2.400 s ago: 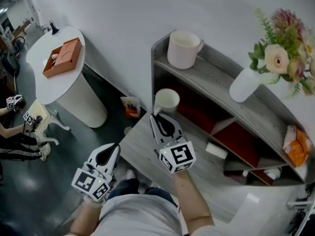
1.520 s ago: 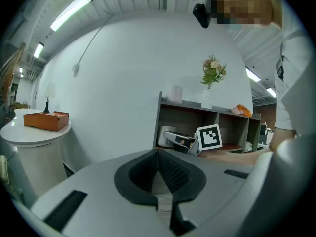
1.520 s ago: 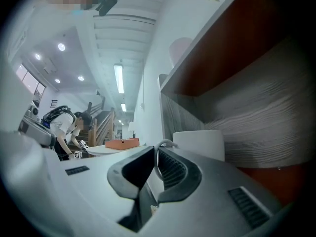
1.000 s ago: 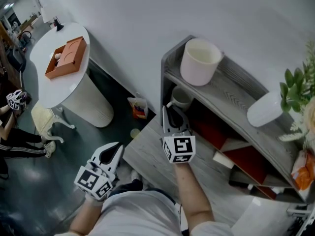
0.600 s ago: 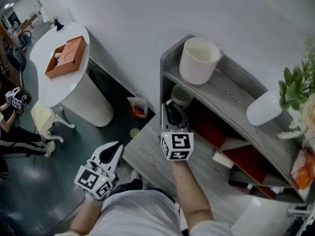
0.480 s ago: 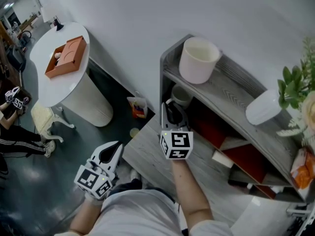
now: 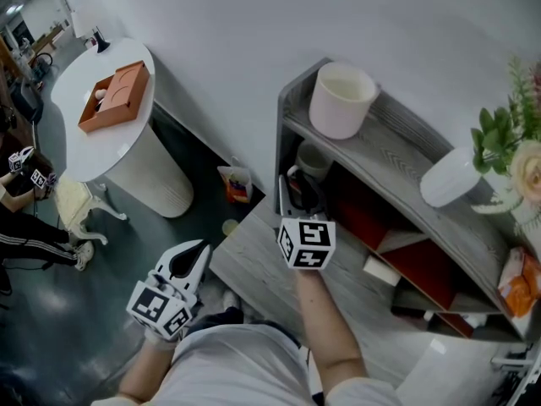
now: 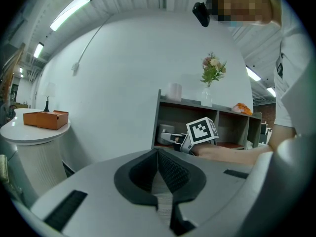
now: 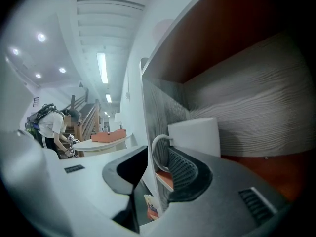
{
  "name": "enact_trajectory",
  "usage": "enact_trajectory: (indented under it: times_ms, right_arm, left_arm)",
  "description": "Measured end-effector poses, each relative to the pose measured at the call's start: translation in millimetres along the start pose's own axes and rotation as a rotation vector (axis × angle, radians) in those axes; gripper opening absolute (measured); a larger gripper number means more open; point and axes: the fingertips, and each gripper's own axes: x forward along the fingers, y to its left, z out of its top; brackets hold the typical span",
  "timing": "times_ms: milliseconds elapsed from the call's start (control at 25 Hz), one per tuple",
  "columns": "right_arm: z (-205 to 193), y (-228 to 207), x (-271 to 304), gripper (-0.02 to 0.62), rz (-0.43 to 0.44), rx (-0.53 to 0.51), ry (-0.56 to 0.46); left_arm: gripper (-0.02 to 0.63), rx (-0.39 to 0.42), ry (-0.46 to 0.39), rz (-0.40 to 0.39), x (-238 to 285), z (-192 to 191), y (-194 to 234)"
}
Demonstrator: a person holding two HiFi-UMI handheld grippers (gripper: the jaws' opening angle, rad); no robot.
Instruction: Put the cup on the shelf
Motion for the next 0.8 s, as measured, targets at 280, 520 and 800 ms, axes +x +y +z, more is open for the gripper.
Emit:
enact_trajectory:
  times_ms: [280, 520, 800]
  right_arm:
    - [5.0, 2.8, -22.4, 0.115, -0.001, 0.031, -0.014]
    - [14.3, 13.3, -58.4, 0.072, 0.01, 0.03, -0.042]
    - [18.5, 16.0, -105.8, 0.044, -0.037, 0.018, -0.055]
  left_arm:
    - [0.017, 0.003, -0.01, -0.05, -1.2, 3.1, -6.3]
    - [0.017, 0.011, -0.025, -0.129, 10.8, 11.0, -15.1]
    - [0.017, 0.019, -0.023, -0.267, 32.6, 13.0, -42.8]
